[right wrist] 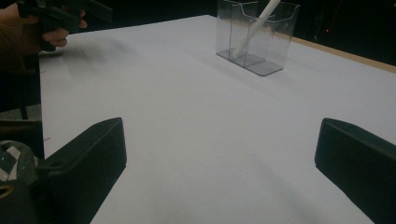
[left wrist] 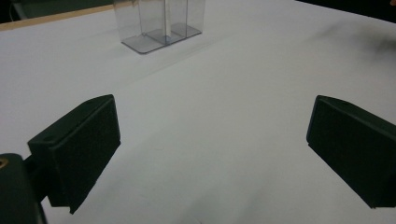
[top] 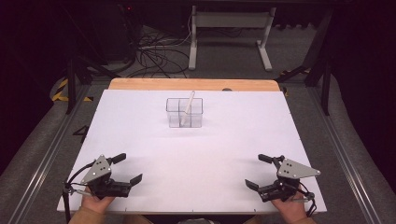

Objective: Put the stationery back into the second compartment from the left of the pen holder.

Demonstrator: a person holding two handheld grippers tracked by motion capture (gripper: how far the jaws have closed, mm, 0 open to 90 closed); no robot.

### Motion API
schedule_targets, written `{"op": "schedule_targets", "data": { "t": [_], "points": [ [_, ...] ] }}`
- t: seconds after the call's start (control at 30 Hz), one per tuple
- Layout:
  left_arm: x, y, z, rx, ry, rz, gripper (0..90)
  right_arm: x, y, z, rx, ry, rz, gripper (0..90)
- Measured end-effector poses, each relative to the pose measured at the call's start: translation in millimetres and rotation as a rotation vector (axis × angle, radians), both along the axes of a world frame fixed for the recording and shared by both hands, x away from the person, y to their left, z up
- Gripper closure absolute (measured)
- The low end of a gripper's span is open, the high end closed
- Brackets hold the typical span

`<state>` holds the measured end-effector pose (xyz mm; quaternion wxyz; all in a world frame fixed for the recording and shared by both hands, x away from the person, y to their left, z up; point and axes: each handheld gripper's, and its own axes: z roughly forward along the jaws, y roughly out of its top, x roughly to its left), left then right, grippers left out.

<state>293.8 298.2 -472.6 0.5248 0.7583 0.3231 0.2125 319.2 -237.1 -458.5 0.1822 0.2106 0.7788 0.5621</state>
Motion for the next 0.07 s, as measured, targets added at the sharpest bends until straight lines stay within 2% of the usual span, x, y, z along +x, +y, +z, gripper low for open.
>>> {"op": "schedule_targets", "data": {
  "t": [0.07],
  "points": [
    [0.0, 0.2, 0.3, -0.003, 0.003, 0.003, 3.4, 0.1, 0.0, 0.0, 0.000, 0.000, 0.000, 2.5]
  ]
}}
